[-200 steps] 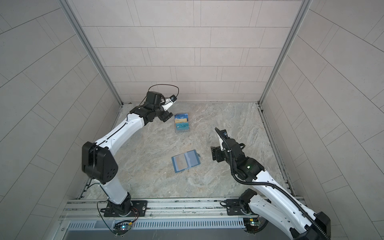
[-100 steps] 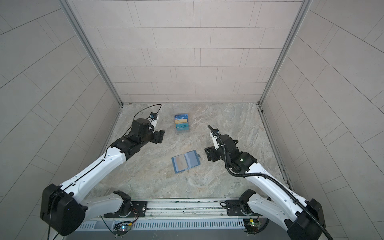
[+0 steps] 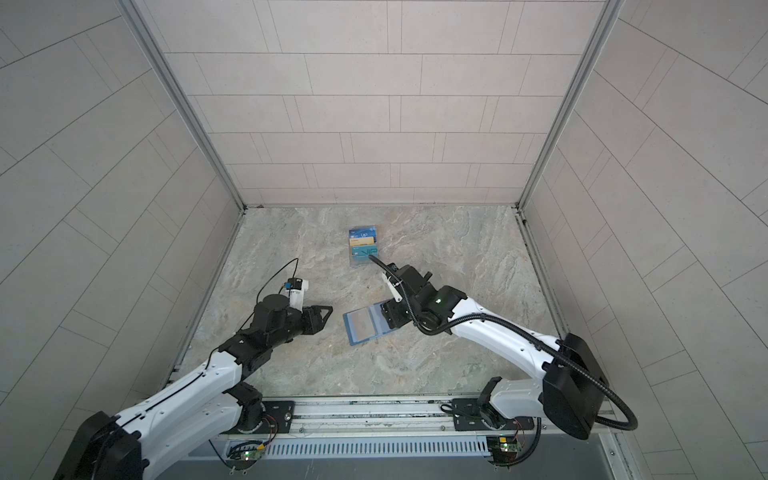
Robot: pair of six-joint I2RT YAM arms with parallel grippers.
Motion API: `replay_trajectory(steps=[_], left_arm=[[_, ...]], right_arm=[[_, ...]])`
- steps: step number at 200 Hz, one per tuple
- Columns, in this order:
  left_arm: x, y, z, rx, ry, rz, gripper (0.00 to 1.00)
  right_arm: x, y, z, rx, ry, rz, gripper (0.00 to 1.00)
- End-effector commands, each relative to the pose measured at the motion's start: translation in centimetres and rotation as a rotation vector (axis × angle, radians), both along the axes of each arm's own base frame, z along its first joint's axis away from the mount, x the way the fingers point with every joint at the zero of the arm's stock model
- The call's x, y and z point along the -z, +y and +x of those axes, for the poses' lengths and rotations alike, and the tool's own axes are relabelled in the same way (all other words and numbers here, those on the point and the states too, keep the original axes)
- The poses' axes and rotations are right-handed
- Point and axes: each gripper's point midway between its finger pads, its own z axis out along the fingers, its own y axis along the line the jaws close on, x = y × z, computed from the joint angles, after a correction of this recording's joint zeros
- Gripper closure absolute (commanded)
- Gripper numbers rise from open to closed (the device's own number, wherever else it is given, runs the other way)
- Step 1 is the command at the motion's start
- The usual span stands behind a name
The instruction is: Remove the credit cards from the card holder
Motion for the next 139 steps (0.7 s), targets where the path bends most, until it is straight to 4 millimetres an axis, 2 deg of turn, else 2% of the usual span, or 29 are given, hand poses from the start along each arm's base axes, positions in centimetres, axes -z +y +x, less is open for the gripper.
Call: replay_trajectory(steps=[1, 29, 50, 68, 91, 139], left_arm=[[-2.6, -2.8, -0.1, 0.068, -0.075, -0.149, 0.52], [-1.3, -3.6, -1.0, 0.115, -0.058, -0.146, 0.63], [-0.9, -4.1, -1.0, 0.132, -0.047, -0.174, 0.71], [-0.1, -4.3, -0.7, 0.131, -0.022, -0.153, 0.79], [1.5, -4.4, -0.4, 0.126, 0.021, -0.132, 0.85], [3.2, -5.8, -0.5, 0.183, 0.068, -0.133, 0.94]], right_arm=[[0.2, 2.2, 0.1, -0.001, -0.008, 0.010, 0.29], [2.3, 4.6, 0.2, -0.003, 0.023, 0.026, 0.30], [4.1, 5.8, 0.3, -0.014, 0.061, 0.026, 0.37], [5.5, 6.4, 0.4, -0.020, 0.087, 0.000, 0.39], [6.2, 7.0, 0.6, -0.020, 0.090, 0.000, 0.39], [8.1, 7.8, 0.6, -0.028, 0.106, -0.020, 0.39]])
